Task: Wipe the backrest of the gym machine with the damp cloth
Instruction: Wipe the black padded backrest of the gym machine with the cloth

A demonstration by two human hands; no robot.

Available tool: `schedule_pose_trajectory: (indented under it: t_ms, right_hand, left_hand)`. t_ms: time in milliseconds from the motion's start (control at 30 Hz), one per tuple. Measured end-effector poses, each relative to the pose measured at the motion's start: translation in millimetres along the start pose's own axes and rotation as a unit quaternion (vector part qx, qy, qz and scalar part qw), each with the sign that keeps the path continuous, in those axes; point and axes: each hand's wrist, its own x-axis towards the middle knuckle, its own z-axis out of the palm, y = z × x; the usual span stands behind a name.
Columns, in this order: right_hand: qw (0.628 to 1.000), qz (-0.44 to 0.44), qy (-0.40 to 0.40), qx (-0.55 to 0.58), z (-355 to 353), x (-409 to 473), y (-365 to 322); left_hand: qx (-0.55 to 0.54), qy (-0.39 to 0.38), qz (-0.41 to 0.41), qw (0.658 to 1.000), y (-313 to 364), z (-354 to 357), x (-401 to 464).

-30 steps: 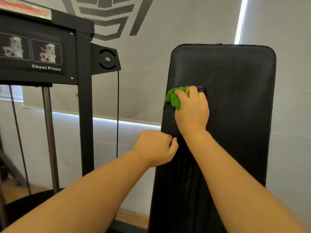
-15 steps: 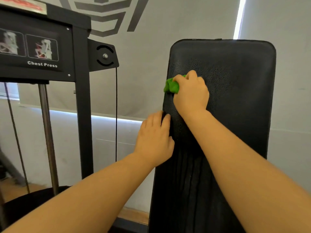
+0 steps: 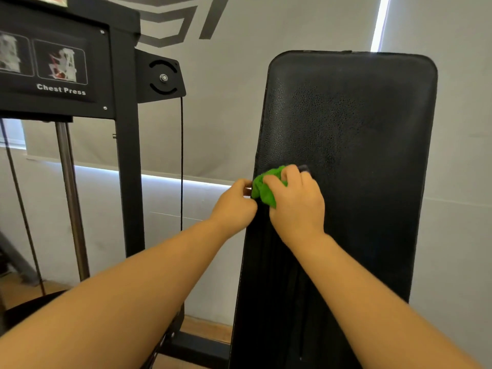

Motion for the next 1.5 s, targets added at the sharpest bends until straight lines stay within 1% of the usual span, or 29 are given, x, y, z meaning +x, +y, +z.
schedule_pose_trajectory:
  t_ms: [67,133,167,233,300,333,400,500,567,633,700,800,833,900,967,1033,1200,1267,1333,1400,1500]
  right_hand:
    - [1.0,0.025,0.006,-0.007,2.7,24.7,3.2]
    - [0.998,0.064,0.01,-0.018,5.4,46.3,4.1]
    - [0.997,0.076,0.011,-0.023,6.3,49.9,2.8]
    - [0.996,0.075,0.029,-0.033,8.1,40.5,-1.9]
    - [0.997,0.063,0.043,-0.029,9.6,14.9,-10.4]
    - [0.997,0.056,0.036,-0.025,9.8,-2.3,-15.5]
    - [0.999,0.042,0.013,-0.009,10.4,-42.5,-26.9]
    - [0.999,0.022,-0.041,0.015,7.5,-98.8,-41.5]
    - [0.997,0.014,-0.074,0.023,3.2,-117.2,-46.2]
    - [0.996,0.013,-0.081,0.025,0.2,-111.5,-45.7]
    - [0.997,0.045,-0.064,0.018,-1.0,-87.1,-43.0]
    - [0.991,0.136,-0.003,0.01,3.4,-30.7,-35.1]
    - [0.989,0.144,0.016,0.007,5.1,-17.8,-32.3]
    - [0.991,0.126,0.038,-0.01,9.2,-14.1,-31.1]
    - [0.995,0.087,0.04,-0.028,12.5,-34.2,-33.7]
    - [0.997,0.066,0.016,-0.021,11.7,-66.3,-40.9]
    - [0.992,0.037,-0.116,0.018,3.4,-166.1,-76.6]
    - [0.989,0.027,-0.145,0.03,-0.4,-186.6,-82.9]
    - [0.989,0.026,-0.14,0.035,-1.4,-181.5,-79.6]
    - [0.992,0.044,-0.116,0.03,-4.7,-161.8,-71.6]
    - [0.99,0.131,-0.047,0.011,-7.7,-105.8,-41.0]
  left_hand:
    - [0.02,-0.001,-0.014,1.0,5.0,-2.0,3.6]
    - [0.074,0.027,-0.025,0.997,12.6,-3.3,6.3]
    - [0.088,0.056,-0.026,0.994,16.7,-3.5,7.7]
    - [0.07,0.12,-0.016,0.99,27.3,-4.3,7.7]
    - [0.043,0.179,0.011,0.983,36.0,-4.6,8.4]
    - [0.04,0.194,0.026,0.98,38.9,-3.8,9.0]
    - [0.043,0.191,0.054,0.979,42.7,-0.8,8.9]
    - [0.066,0.162,0.083,0.981,42.2,5.0,5.0]
    - [0.083,0.156,0.096,0.98,39.7,5.6,4.0]
    - [0.095,0.157,0.105,0.977,38.6,3.7,3.7]
    - [0.105,0.151,0.113,0.976,41.1,2.9,3.0]
    - [0.134,0.132,0.147,0.971,48.0,6.4,2.4]
    - [0.148,0.12,0.157,0.969,50.5,7.7,2.1]
    - [0.164,0.097,0.162,0.968,53.2,7.8,2.6]
    - [0.169,0.089,0.166,0.968,51.6,6.2,4.4]
    - [0.169,0.092,0.176,0.965,47.9,6.1,4.9]
    - [0.173,0.119,0.176,0.962,44.6,12.3,2.0]
    - [0.189,0.134,0.18,0.956,44.9,15.8,1.3]
    - [0.207,0.147,0.186,0.949,45.6,19.2,0.6]
    - [0.224,0.151,0.184,0.945,46.8,20.8,0.1]
    - [0.246,0.16,0.183,0.938,48.9,22.6,-0.9]
